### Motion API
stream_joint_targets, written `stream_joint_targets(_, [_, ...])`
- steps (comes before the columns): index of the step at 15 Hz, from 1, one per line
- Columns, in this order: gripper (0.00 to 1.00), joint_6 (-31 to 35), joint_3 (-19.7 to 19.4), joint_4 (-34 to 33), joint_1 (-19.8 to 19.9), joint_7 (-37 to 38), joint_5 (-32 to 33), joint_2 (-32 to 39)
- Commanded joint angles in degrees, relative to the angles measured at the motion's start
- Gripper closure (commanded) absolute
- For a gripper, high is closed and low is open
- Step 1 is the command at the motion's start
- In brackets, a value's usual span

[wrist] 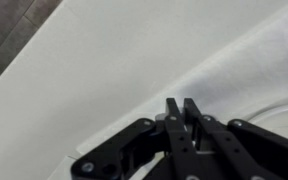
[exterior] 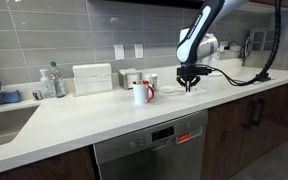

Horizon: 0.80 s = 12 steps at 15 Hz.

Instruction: Place the teacup on the saucer

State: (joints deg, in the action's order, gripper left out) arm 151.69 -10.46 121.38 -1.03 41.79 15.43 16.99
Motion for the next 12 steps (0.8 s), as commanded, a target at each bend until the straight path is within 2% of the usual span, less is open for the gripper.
stream_joint_targets(1, [0.97, 1.02, -1.28, 0.77, -1.81, 0.26, 1.84, -1.71])
stream_joint_targets(6, [0.97, 0.81, -0.86, 0.17, -2.27, -0.83, 4.98, -4.06])
stream_joint_targets(12, [0.97, 0.25, 2.79, -2.76, -0.59, -13.77, -0.52, -3.59])
